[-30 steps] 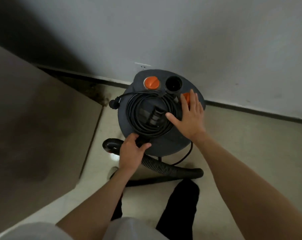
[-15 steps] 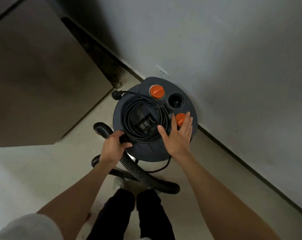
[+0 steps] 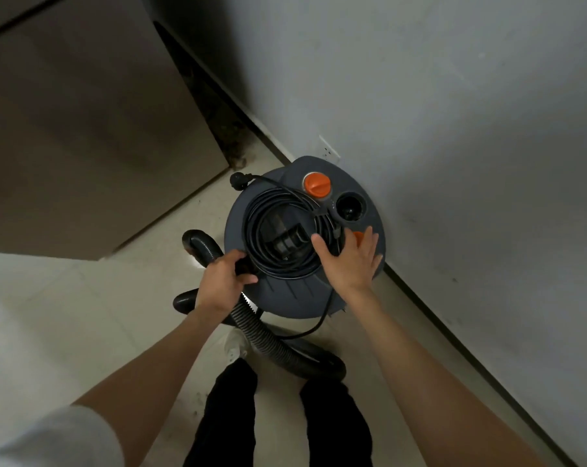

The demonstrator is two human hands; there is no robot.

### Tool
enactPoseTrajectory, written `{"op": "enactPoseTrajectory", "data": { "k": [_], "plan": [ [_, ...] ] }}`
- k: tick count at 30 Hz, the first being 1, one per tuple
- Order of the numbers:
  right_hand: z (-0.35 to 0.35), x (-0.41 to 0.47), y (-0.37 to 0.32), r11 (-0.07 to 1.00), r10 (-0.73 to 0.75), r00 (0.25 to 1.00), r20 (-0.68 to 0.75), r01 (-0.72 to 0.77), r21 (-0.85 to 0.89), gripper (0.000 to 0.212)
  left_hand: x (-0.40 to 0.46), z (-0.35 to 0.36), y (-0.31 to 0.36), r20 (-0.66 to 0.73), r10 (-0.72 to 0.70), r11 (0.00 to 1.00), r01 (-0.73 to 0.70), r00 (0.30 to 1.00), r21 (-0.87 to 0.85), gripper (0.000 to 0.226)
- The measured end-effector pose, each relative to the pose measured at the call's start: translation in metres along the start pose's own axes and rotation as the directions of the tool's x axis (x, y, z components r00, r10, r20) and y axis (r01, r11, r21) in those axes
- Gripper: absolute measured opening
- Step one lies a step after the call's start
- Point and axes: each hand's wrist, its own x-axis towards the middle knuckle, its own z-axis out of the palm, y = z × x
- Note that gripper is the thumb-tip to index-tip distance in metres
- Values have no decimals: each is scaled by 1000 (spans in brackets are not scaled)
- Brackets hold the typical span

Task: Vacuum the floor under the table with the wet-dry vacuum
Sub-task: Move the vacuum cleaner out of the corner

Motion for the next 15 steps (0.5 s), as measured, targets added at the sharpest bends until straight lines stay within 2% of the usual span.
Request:
{"op": "enactPoseTrajectory", "data": {
  "k": [2, 5, 8, 9, 10, 12, 14, 15],
  "plan": [
    [-9, 12, -10, 990, -69, 996, -52, 62, -123, 84, -2, 2, 3, -26, -38, 999, 38, 999, -15, 43],
    [-15, 32, -24, 952, -186, 982, -30, 172, -254, 65, -4, 5, 10, -32, -105, 994, 104, 994, -23, 47],
    [-18, 44, -29, 975, -161, 981, 113, 175, -136, 48, -9, 8, 24, 1, -139, 990, 139, 990, -28, 46],
    [-20, 44, -28, 981, -160, 975, 157, 174, -82, 43, -12, 8, 31, 18, -155, 982, 156, 988, -107, 47],
    [-22, 43, -27, 985, -166, 968, 190, 172, -18, 39, -15, 8, 35, 42, -191, 946, 195, 981, -259, 47],
    [-28, 36, -26, 982, -175, 957, 233, 152, 113, 34, -27, 4, 41, 119, -201, 778, 232, 972, -584, 33],
    [-37, 23, -26, 967, -199, 938, 283, 141, 214, 35, -38, 0, 38, 134, -175, 624, 216, 975, -751, 10],
    [-42, 14, -26, 953, -219, 924, 313, 133, 273, 36, -43, -2, 36, 138, -160, 562, 205, 977, -802, 18]
  ]
}}
